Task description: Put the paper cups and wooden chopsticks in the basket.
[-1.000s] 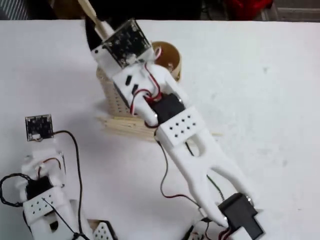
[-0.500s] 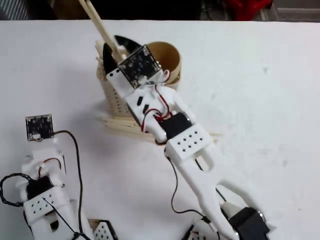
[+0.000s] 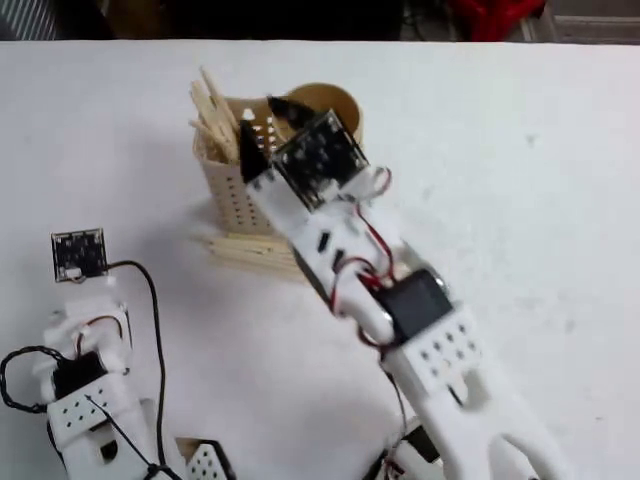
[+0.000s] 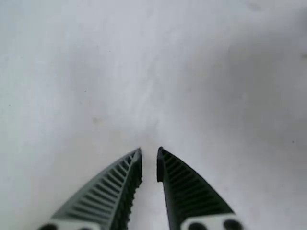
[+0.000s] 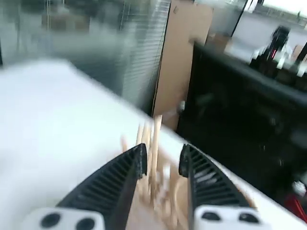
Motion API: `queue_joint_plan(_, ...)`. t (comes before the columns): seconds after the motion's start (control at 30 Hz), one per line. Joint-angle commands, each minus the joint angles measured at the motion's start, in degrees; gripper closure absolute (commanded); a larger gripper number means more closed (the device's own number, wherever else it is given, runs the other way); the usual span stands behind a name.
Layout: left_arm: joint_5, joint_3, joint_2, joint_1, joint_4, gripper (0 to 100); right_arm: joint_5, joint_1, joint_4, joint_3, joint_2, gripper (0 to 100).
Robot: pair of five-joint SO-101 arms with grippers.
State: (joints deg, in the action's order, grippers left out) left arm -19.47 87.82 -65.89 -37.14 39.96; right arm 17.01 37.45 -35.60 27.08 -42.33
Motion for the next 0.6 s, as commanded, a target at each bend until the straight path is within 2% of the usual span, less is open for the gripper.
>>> queue_joint_plan(0.0, -0.4, -0.2, -0.7, 0.7, -1.4, 92, 7.1, -1.9, -18.0, -0.7, -6.4, 88.2)
queue_joint_plan(0.17, -0.3, -0.2, -0.7, 0.7, -1.4, 92, 11.8, -5.1, -33.9, -0.4, -13.0, 88.6)
queue_joint_plan(0.33, -0.3, -0.2, -0.7, 0.7, -1.4, 92, 14.5, -14.1, -47.8, 0.7, -13.1, 88.3)
queue_joint_plan(0.43, -0.3, -0.2, -0.7, 0.7, -1.4, 92, 18.9, -22.8, -46.9, 5.5, -10.2, 88.3)
queue_joint_plan(0.57, -0.2, -0.2, -0.7, 0.7, -1.4, 92, 22.2, -32.6, -35.0, 14.4, -4.7, 88.2)
